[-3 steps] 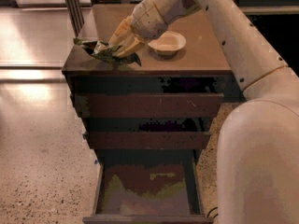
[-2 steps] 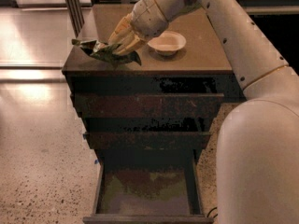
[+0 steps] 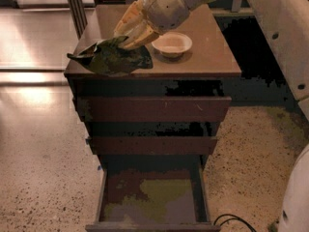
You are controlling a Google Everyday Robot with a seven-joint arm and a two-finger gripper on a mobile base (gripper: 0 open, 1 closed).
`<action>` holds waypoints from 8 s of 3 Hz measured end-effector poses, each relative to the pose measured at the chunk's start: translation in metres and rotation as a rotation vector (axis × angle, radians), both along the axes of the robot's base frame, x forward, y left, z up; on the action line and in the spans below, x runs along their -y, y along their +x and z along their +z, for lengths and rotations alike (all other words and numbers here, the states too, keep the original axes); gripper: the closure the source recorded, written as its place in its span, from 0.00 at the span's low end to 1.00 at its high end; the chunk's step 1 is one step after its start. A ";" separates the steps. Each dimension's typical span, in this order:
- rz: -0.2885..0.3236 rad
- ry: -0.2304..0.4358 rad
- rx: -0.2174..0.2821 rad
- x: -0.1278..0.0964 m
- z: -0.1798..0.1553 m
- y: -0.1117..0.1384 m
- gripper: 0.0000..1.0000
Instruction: Place green rice chip bag into bottom drawer
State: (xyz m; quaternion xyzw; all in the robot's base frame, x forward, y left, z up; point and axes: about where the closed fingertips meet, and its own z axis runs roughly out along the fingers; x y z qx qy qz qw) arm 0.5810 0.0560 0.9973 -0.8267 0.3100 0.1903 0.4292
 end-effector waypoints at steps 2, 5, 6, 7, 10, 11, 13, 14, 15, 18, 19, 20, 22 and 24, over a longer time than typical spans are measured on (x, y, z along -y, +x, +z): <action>-0.006 0.043 0.034 0.014 -0.020 -0.069 1.00; -0.050 0.034 0.045 0.020 -0.114 -0.048 1.00; -0.086 0.064 0.028 0.029 -0.146 -0.054 1.00; -0.098 0.067 0.008 0.041 -0.189 -0.059 1.00; -0.096 0.064 -0.060 0.058 -0.272 -0.065 1.00; -0.098 0.105 -0.042 0.066 -0.308 -0.058 1.00; -0.066 0.187 -0.027 0.074 -0.416 -0.041 1.00; -0.103 0.207 -0.084 0.073 -0.473 -0.063 1.00; -0.103 0.207 -0.084 0.073 -0.473 -0.063 1.00; -0.240 0.190 -0.225 0.109 -0.612 -0.072 1.00; -0.276 0.172 -0.269 0.115 -0.651 -0.075 1.00; -0.276 0.172 -0.269 0.115 -0.651 -0.075 1.00; -0.275 0.134 -0.318 0.120 -0.699 -0.055 1.00; -0.268 0.106 -0.366 0.122 -0.739 -0.046 1.00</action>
Offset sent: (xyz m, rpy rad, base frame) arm -0.0974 -0.0219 -0.0737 0.0546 -0.0284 -0.0122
